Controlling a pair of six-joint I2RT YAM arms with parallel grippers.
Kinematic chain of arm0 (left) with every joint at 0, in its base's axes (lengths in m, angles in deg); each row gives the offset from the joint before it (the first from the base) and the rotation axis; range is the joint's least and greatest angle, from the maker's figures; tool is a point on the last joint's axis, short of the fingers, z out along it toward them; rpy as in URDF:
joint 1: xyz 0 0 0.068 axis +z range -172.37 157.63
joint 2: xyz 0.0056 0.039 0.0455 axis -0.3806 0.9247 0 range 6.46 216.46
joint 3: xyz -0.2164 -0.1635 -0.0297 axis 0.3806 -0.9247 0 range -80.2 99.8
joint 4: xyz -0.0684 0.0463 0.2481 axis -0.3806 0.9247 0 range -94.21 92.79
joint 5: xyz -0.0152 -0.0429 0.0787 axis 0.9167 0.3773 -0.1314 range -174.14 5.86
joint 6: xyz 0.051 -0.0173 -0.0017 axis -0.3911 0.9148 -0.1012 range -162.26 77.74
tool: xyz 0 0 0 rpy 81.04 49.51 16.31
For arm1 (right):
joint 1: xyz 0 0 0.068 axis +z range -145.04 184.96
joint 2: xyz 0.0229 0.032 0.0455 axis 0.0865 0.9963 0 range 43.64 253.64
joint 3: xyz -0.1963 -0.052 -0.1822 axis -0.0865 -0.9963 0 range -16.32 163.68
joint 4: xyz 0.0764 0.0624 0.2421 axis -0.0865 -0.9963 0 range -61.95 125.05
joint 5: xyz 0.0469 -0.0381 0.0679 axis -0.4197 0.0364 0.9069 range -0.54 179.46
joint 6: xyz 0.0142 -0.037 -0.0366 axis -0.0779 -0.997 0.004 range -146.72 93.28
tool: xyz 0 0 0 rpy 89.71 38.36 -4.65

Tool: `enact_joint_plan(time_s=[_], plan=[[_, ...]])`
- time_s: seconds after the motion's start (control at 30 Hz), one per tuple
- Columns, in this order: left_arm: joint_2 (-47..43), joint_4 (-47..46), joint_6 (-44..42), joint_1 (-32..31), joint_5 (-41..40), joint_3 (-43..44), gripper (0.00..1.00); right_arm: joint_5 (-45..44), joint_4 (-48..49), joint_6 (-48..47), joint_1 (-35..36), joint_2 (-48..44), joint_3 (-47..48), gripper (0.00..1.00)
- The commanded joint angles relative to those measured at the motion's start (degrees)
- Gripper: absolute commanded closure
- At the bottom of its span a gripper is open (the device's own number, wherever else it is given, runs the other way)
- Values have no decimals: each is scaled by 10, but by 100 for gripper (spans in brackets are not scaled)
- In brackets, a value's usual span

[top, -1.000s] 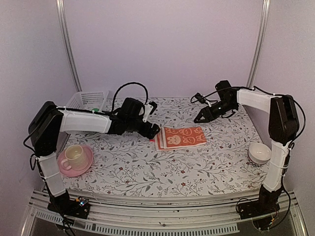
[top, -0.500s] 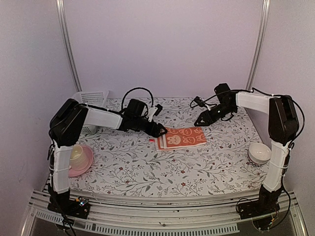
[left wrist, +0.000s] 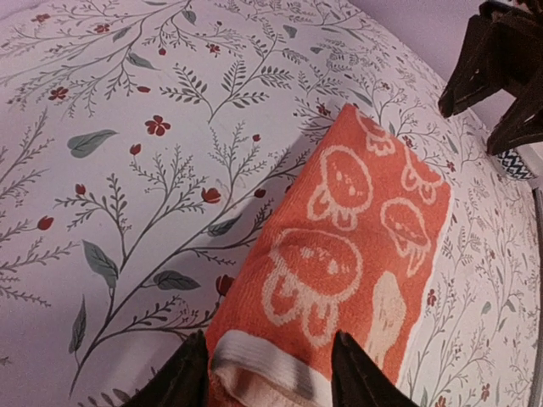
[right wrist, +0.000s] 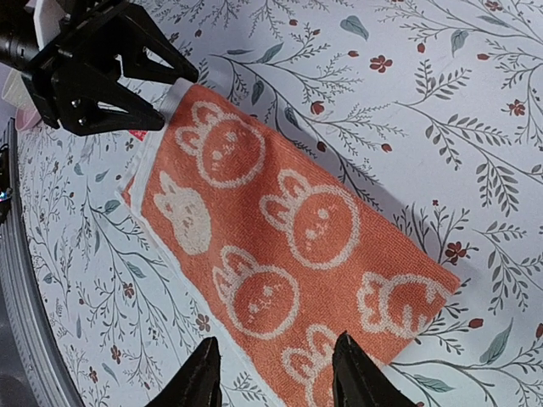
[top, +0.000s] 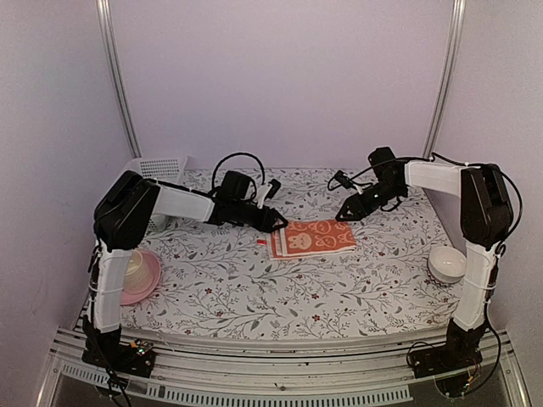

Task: Roll the towels
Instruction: Smooth out the towel at the center of the board.

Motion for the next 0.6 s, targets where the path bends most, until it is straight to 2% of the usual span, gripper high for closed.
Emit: enact_joint_plan(time_s=[0.0, 0.17, 0.33, 0.57], plan=[[7, -9, 7, 11, 8, 9, 57, -13, 15, -5, -1, 12, -6, 55], [-10, -23, 31, 10, 11, -16, 74, -39, 23, -2, -1, 19, -8, 55], [-20, -5, 53, 10, -21, -25, 85, -65, 34, 1, -1, 25, -11, 54], [-21, 26, 60, 10, -89, -19, 85, -74, 55, 6, -1, 38, -16, 54]])
